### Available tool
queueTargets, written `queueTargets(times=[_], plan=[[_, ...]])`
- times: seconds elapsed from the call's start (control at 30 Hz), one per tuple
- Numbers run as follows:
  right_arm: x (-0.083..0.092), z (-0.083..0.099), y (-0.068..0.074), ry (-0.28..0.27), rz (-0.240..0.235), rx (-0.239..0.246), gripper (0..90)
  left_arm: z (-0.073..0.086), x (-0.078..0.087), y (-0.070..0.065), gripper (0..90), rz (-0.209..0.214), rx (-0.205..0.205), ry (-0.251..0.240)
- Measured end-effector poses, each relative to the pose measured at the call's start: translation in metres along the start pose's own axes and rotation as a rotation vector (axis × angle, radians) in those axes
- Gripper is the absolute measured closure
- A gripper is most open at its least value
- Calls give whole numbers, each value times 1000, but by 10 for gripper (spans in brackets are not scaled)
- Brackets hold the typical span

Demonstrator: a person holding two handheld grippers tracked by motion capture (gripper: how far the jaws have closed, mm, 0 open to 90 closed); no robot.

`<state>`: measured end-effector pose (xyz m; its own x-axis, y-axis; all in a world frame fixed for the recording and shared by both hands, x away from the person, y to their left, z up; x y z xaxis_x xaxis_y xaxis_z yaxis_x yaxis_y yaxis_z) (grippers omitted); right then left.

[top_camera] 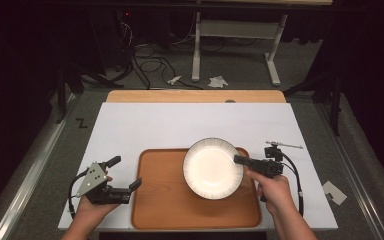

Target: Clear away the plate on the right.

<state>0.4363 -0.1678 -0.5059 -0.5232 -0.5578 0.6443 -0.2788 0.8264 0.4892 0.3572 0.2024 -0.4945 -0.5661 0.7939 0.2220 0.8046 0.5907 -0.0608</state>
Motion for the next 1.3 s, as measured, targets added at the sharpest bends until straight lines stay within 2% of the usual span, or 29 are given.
queueTargets(times=[0.13,0.2,0.5,0.73,1.3], plan=[[-4,3,5,13,2,10,849,0,0,0,19,-1,2,-2],[-9,8,9,34,7,36,849,0,0,0,19,-1,3,-3],[-21,17,15,79,34,92,849,0,0,0,19,0,1,1],[-28,25,25,104,30,135,849,1,0,1,19,-2,5,-1],[-33,27,23,118,54,147,847,0,0,0,19,0,7,-3]])
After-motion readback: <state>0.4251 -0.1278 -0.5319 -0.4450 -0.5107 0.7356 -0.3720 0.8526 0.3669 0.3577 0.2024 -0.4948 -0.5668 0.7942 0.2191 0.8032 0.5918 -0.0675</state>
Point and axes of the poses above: each handheld gripper's, and its own axes: x roughly backward along the jaws, z roughly out of its underside, y roughly to its left, the point moved 8 cm from there along -x, roughly forward along the jaws, and after that the axes turned 14 degrees about z, right-handed, at the moved point
